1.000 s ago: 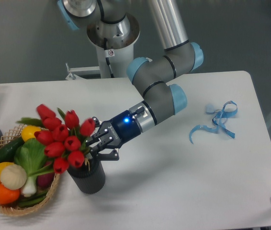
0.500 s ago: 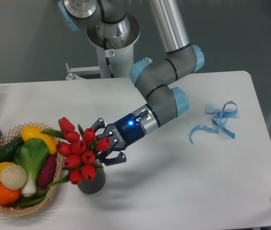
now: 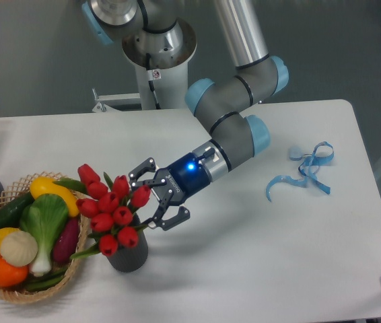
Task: Insert the flowers into the vase
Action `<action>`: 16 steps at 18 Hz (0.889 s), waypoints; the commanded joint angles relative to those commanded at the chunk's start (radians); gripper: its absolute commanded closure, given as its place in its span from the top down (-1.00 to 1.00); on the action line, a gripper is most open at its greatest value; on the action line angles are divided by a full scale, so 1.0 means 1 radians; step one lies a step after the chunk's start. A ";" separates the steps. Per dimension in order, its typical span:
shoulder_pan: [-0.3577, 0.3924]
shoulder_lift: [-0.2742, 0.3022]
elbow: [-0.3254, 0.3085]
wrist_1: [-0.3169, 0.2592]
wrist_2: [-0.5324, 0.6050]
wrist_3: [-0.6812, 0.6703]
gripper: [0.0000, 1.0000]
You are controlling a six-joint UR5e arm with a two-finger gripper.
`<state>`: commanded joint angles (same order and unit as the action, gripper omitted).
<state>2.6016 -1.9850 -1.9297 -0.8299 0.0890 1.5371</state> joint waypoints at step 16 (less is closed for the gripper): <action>0.120 0.239 0.034 0.000 0.434 -0.307 1.00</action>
<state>2.7212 -1.7459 -1.8960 -0.8299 0.5228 1.2303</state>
